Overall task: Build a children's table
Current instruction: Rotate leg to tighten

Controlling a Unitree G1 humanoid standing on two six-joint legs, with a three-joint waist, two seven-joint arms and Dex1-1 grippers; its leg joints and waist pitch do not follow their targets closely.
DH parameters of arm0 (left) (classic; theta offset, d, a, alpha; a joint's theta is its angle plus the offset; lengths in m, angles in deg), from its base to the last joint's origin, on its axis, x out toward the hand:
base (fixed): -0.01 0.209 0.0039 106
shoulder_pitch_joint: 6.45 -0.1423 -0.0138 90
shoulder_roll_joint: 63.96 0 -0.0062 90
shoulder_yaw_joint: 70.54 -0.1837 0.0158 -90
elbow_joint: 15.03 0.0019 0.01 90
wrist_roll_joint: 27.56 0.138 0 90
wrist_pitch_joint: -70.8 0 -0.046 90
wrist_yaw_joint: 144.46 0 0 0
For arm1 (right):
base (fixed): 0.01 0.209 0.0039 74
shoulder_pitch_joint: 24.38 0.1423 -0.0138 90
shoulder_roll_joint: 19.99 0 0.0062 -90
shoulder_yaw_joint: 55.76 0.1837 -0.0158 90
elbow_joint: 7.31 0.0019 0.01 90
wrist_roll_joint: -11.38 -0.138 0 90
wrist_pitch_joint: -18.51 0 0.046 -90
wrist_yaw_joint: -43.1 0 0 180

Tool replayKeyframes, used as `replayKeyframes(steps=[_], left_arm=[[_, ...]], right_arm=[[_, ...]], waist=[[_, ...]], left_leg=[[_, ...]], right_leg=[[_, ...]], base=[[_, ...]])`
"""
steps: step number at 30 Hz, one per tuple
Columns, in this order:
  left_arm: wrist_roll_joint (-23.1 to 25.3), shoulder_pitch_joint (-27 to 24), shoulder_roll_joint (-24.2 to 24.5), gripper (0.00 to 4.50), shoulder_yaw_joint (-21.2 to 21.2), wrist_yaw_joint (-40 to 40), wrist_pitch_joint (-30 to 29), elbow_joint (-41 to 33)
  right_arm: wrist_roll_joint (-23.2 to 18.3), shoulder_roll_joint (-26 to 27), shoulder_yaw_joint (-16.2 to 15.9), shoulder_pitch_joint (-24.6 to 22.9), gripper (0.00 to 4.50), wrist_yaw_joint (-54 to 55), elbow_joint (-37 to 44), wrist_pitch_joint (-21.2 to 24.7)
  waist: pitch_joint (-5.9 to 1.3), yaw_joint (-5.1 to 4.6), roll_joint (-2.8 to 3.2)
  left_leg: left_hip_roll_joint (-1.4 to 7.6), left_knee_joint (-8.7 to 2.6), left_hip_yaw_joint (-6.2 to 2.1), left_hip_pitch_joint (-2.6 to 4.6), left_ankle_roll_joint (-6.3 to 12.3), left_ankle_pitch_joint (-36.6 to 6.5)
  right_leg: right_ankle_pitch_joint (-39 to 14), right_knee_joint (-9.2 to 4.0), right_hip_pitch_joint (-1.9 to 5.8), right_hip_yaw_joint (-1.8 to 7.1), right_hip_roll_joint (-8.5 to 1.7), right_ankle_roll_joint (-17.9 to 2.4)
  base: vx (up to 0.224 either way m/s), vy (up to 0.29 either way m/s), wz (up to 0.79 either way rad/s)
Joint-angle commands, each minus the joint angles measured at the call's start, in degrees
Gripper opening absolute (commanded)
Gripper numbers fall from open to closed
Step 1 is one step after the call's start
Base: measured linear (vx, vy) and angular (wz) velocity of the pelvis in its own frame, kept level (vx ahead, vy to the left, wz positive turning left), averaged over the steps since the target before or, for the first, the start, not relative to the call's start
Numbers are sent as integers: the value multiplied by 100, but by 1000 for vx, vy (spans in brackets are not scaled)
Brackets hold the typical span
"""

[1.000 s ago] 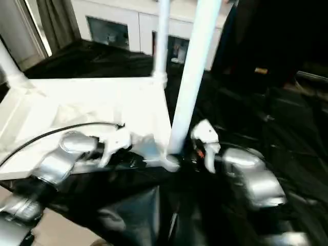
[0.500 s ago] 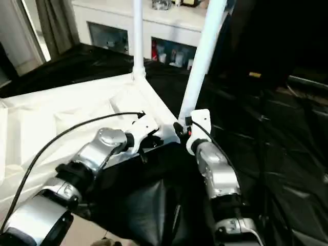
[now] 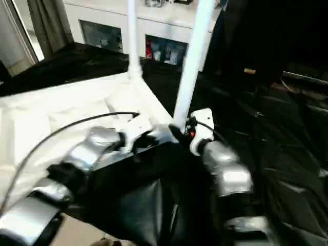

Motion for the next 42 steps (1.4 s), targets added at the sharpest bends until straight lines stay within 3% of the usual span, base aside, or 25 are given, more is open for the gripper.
replayKeyframes(steps=[1, 4, 7, 9, 13, 18, 21, 26, 32, 37, 40, 42], left_arm=[[-223, -101, -82, 0, -97, -317, 210, -127], [-434, -257, 168, 0, -116, -877, 211, -476], [-642, -413, 367, 0, -107, -1293, 46, -863], [-700, -491, 472, 0, -103, -1449, -10, -1028], [-740, -607, 625, 0, -52, -1654, -86, -1215], [-770, -687, 679, 0, -46, -1711, -176, -1361], [-800, -732, 688, 0, -59, -1731, -264, -1477], [-816, -749, 668, 0, -69, -1747, -348, -1550], [-815, -801, 687, 0, -88, -1783, -426, -1629], [-821, -850, 694, 0, -91, -1734, -492, -1677], [-428, -650, 400, 0, 13, -699, -546, -1174], [-313, -485, 156, 0, 139, -75, -616, -850]], right_arm=[[-41, -3, -149, -55, 313, -311, 188, 81], [-137, -388, -294, -199, 313, -921, 458, 111], [-280, -689, -410, -278, 313, -1411, 622, 196], [-325, -866, -485, -324, 313, -1690, 705, 223], [-329, -1052, -526, -385, 313, -2022, 834, 275], [-393, -1052, -501, -361, 287, -2076, 828, 330], [-438, -1054, -517, -368, 248, -2093, 846, 366], [-446, -1045, -479, -400, 226, -2152, 848, 380], [-500, -1074, -483, -420, 217, -2189, 891, 417], [-489, -1025, -455, -460, 216, -2118, 834, 392], [-252, -611, -202, -343, 215, -1126, 362, 302], [-103, -319, -48, -264, 215, -413, 90, 278]], waist=[[-337, 50, -89], [-357, 117, -68], [-376, 152, -65], [-374, 190, -49], [-353, 208, -54], [-308, 193, -41], [-312, 182, -51], [-319, 172, -53], [-307, 172, -55], [-319, 165, -55], [-308, 131, -61], [-313, 101, -60]], left_leg=[[360, -380, -170, 49, 335, -1576], [370, -331, -122, 86, 413, -1375], [375, -299, -125, 4, 553, -949], [377, -267, -110, 28, 634, -889], [377, -278, -114, 7, 597, -1019], [388, -338, -140, 35, 287, -1508], [387, -346, -149, 22, 255, -1507], [374, -328, -139, 10, 322, -1324], [377, -336, -142, 17, 304, -1419], [378, -335, -144, 11, 307, -1366], [363, -335, -134, 17, 265, -1425], [349, -354, -165, 24, 95, -1568]], right_leg=[[-1969, -392, 222, 333, -401, -918], [-1489, -307, 186, 348, -376, -1200], [-819, -190, 251, 332, -353, -1369], [-606, -148, 227, 331, -326, -1494], [-884, -176, 223, 331, -340, -1430], [-1868, -289, 185, 351, -360, -1131], [-1813, -279, 193, 351, -353, -1101], [-1462, -241, 197, 351, -336, -1169], [-1684, -272, 196, 352, -348, -1141], [-1560, -255, 200, 350, -341, -1153], [-1667, -291, 168, 352, -336, -1157], [-2129, -329, 192, 337, -362, -1014]], base=[[0, 0, 0], [56, -37, 8], [62, -16, 2], [0, 0, 0], [0, 0, 0], [0, 0, 0], [0, 0, 0], [0, 0, 0], [0, 0, 0], [0, 0, 0], [0, 0, 0], [0, 0, 0]])
